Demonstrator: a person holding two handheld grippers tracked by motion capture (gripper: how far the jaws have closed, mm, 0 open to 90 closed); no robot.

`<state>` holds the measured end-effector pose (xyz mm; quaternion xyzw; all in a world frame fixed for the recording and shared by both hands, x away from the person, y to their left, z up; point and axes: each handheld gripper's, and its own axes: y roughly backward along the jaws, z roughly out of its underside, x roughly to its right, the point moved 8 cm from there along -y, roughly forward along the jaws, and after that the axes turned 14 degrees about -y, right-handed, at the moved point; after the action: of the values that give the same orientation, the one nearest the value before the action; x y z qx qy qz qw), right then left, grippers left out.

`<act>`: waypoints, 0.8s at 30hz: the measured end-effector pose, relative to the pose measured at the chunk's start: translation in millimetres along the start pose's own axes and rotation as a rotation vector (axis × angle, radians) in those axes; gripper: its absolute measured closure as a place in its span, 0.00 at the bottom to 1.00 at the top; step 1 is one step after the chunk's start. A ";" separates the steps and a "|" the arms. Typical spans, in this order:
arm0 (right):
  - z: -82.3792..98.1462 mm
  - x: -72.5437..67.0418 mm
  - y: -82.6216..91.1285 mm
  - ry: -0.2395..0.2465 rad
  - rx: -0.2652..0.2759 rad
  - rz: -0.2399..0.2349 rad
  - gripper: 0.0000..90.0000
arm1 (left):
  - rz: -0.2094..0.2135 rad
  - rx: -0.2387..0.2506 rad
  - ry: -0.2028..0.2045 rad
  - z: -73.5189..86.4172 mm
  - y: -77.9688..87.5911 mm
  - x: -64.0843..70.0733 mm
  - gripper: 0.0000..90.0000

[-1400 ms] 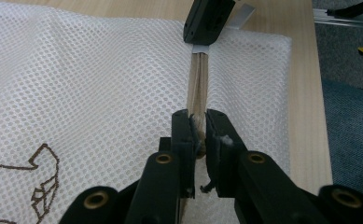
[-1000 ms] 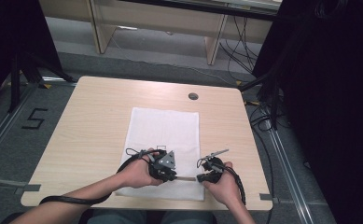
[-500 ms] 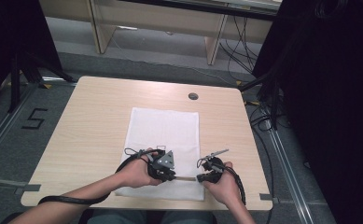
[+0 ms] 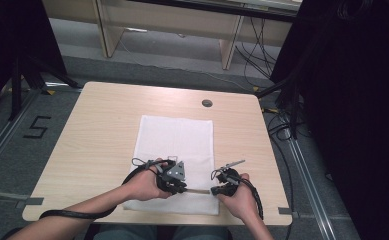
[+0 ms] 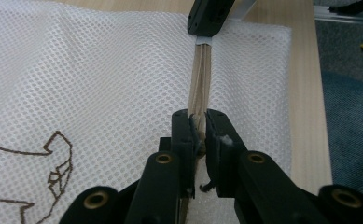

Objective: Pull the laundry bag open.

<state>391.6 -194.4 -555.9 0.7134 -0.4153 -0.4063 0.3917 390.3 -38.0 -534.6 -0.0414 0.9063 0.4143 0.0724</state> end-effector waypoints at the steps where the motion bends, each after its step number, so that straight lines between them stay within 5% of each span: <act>1: -0.1 0.0 0.0 0.001 0.000 0.001 1.00 | -0.001 0.003 -0.010 0.3 1.1 -0.9 0.91; 2: 1.7 -1.7 1.1 -0.024 -0.016 0.006 1.00 | -0.001 0.001 -0.008 0.4 1.4 -1.0 0.91; 5: -0.7 0.1 -0.3 0.014 0.004 -0.001 1.00 | -0.008 -0.005 -0.018 1.4 1.9 -1.3 0.91; 8: 1.3 -2.2 0.8 -0.018 -0.014 0.001 1.00 | -0.006 -0.005 -0.005 2.1 2.7 -0.5 0.91; 24: 0.2 -0.3 0.3 0.014 -0.006 0.019 1.00 | -0.008 -0.005 -0.007 7.1 7.6 -1.6 0.91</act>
<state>391.2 -194.2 -555.7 0.7112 -0.4182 -0.3988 0.4004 391.5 -27.6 -533.2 -0.0436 0.9048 0.4164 0.0771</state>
